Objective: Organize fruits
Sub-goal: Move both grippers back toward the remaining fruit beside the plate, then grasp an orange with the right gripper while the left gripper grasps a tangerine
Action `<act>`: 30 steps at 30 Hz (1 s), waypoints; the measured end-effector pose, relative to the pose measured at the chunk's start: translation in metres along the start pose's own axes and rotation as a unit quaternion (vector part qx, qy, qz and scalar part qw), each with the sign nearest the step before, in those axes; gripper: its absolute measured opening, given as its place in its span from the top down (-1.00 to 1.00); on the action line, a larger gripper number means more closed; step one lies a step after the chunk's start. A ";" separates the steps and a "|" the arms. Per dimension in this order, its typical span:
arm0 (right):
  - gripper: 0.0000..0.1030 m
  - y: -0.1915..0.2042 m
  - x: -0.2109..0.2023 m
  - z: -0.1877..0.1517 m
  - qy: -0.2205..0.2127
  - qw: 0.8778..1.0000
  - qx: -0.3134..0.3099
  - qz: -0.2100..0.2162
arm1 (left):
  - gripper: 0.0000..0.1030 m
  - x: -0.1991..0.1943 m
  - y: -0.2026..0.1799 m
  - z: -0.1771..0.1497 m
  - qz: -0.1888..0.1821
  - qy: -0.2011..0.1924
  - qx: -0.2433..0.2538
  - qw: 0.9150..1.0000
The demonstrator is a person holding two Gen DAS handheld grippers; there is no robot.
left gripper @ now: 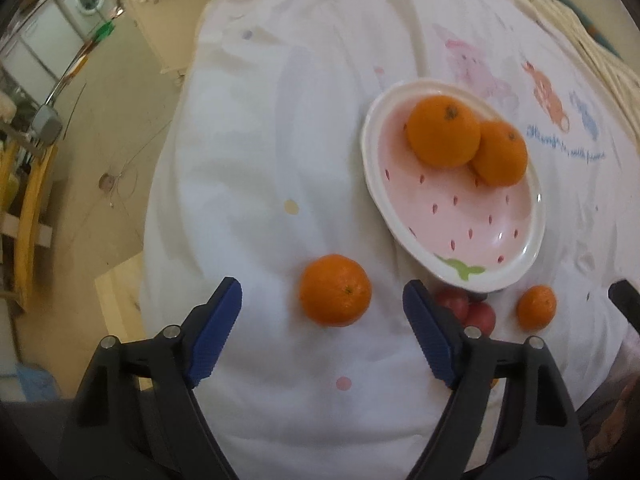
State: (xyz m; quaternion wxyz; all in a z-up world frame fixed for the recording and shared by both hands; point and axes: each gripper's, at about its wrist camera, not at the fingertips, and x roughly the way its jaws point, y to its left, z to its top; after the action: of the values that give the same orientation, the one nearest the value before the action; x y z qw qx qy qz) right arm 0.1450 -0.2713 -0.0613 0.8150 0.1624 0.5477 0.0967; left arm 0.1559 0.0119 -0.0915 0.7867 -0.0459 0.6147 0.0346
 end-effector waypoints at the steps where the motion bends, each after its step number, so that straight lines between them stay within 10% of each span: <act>1: -0.71 0.001 0.004 0.000 0.008 1.000 -0.002 -0.007 | -0.54 0.002 -0.004 -0.001 0.003 0.003 0.009 1.000; 20: -0.44 0.039 0.073 -0.030 0.121 0.980 -0.126 -0.091 | 0.04 0.018 -0.018 -0.001 0.025 0.017 0.051 0.998; 30: 0.20 0.038 0.072 -0.029 0.118 0.976 -0.143 -0.112 | 0.32 0.011 -0.023 -0.004 0.046 0.002 0.071 0.996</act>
State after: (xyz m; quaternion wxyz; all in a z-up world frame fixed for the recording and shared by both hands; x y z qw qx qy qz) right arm 0.1464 -0.2074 -0.1193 0.7649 -0.0302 0.6355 0.1007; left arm 0.1576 -0.0110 -0.1025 0.7844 0.0388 0.6184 0.0270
